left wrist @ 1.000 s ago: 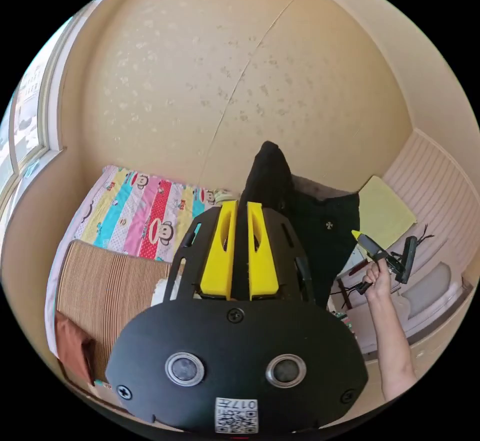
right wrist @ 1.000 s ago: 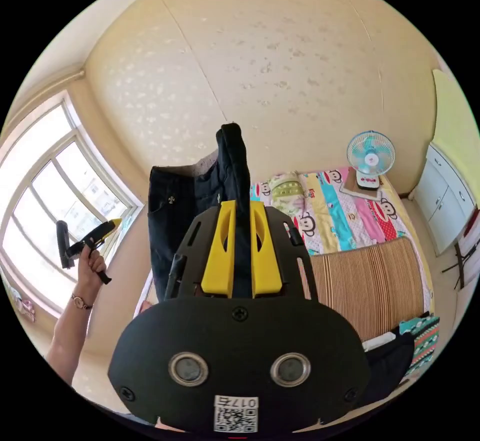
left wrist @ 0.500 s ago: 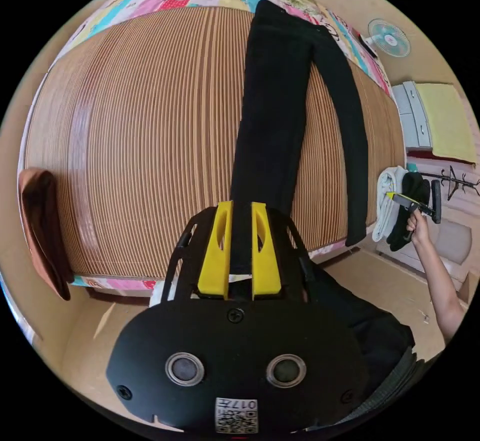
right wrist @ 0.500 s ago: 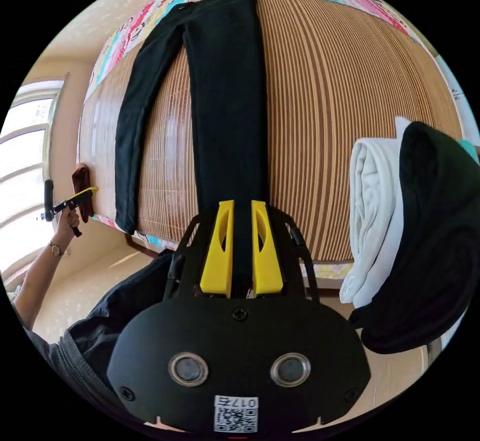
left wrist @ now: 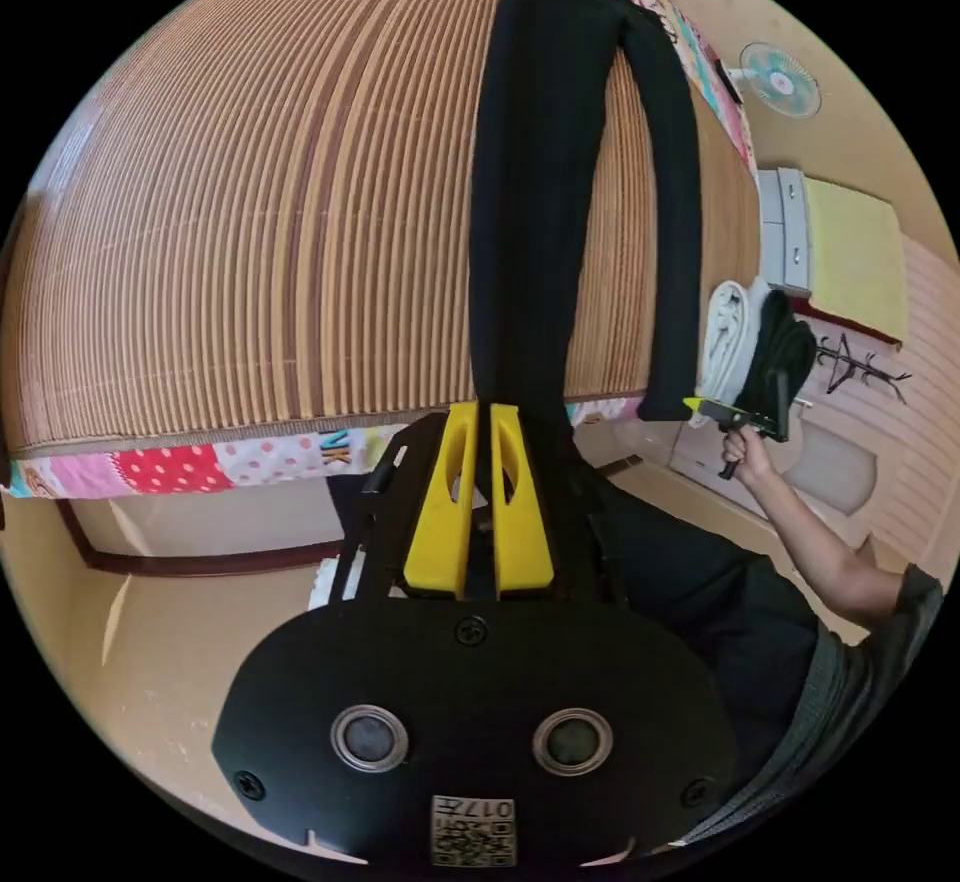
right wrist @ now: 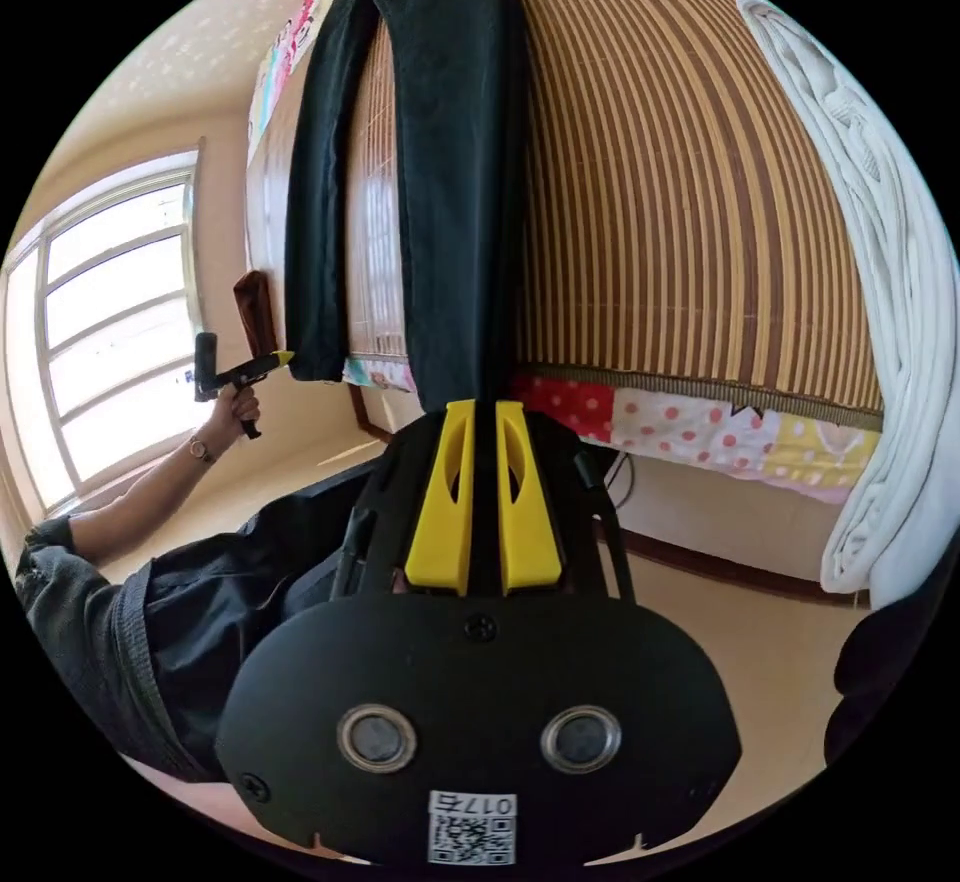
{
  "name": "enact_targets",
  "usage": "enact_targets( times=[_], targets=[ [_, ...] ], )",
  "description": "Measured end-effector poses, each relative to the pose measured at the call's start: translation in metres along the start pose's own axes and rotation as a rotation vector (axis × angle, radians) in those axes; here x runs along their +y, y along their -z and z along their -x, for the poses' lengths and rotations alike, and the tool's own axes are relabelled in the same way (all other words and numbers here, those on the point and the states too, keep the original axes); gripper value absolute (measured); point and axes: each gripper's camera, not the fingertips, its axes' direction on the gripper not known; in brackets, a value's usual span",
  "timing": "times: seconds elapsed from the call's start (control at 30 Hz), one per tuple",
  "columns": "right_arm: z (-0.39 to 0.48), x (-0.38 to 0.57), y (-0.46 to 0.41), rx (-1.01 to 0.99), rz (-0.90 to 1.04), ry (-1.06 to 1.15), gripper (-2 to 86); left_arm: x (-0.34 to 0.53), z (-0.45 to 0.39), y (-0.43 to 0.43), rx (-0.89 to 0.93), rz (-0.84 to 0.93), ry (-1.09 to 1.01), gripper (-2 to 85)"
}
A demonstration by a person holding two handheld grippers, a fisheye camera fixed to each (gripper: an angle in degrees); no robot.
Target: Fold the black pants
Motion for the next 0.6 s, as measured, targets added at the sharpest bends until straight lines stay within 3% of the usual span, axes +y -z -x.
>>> enact_targets(
  times=[0.07, 0.2, 0.3, 0.4, 0.47, 0.53, 0.6],
  targets=[
    [-0.009, 0.016, 0.014, -0.031, -0.036, -0.056, 3.6, 0.018, 0.016, 0.012, 0.109, -0.055, 0.095, 1.0],
    [-0.011, 0.041, 0.039, 0.078, -0.006, -0.122, 3.2, 0.048, 0.044, 0.024, -0.133, -0.058, 0.369, 1.0],
    [0.031, 0.044, 0.066, 0.073, -0.018, 0.027, 3.0, 0.07, 0.049, 0.044, -0.21, -0.098, 0.487, 3.5],
    [0.091, 0.041, 0.082, 0.167, 0.016, 0.203, 2.8, 0.064, 0.013, 0.06, -0.089, -0.159, 0.347, 6.3],
    [0.123, 0.036, 0.084, 0.21, 0.056, 0.3, 2.7, 0.035, -0.037, 0.062, 0.087, -0.13, 0.128, 8.1],
    [0.159, 0.03, 0.086, 0.221, 0.092, 0.419, 2.7, 0.01, -0.085, 0.066, 0.132, -0.096, -0.05, 9.6],
    [0.182, 0.026, 0.087, 0.203, 0.107, 0.501, 2.7, -0.01, -0.136, 0.075, 0.061, -0.096, -0.212, 10.7]
  ],
)
